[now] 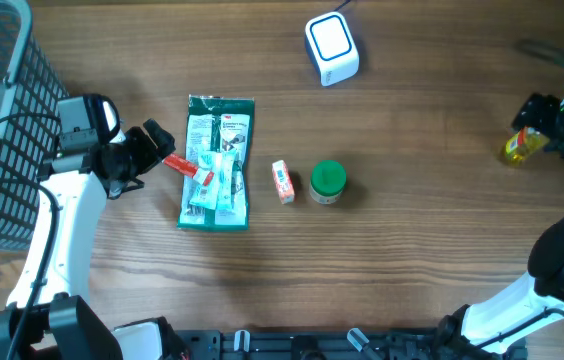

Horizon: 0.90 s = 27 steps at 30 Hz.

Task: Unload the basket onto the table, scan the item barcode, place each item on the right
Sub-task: 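Carry the bottle to the right and set it down, then move the right gripper over the green-capped jar and grasp it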

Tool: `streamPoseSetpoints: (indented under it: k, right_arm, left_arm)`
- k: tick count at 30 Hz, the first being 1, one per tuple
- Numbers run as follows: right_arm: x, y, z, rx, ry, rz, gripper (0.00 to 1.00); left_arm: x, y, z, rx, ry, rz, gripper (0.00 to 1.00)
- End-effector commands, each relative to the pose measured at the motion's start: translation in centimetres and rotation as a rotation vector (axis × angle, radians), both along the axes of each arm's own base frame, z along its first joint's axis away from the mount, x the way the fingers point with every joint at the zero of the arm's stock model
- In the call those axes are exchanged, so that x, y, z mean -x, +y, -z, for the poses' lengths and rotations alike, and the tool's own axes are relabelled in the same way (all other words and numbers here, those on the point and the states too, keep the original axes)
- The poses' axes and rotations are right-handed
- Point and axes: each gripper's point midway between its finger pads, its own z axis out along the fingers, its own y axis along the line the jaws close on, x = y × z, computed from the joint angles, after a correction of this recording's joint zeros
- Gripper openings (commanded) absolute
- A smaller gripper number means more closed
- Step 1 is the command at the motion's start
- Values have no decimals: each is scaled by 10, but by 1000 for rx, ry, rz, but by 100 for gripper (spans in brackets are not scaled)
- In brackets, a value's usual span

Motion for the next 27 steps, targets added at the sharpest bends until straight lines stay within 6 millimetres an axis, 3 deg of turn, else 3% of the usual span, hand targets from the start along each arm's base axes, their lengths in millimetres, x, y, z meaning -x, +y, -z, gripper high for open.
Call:
streamPoseSetpoints:
  k: [1,3,6,11,14,19,23,27]
  right_arm:
    - [-18,14,-85,40,-187,-41,88]
    - [-21,47,-111,-31,-262,-113,87]
    - [-19,110,-125,-154,-298,-300,87]
    - [-7,204,-107,-264,-199,-522,89]
    - [-5,263,-87,-295,-162,-560,92]
    - [6,314,-44,-182,-106,-503,96]
    - [16,351,-15,-187,-110,-560,97]
    - [33,374,21,-164,-96,-604,100]
  left_arm:
    - [-3,0,-6,6,-16,-7,100]
    - [-3,0,-6,6,-16,-7,100]
    - [-3,0,-6,6,-16,-7,100]
    - [-3,0,-6,5,-16,-7,100]
    - [-3,0,-6,6,-16,-7,100]
    - [-3,0,-6,6,-16,-7,100]
    - [-3,0,-6,6,-16,-7,100]
    - [-3,0,-6,6,-16,-7,100]
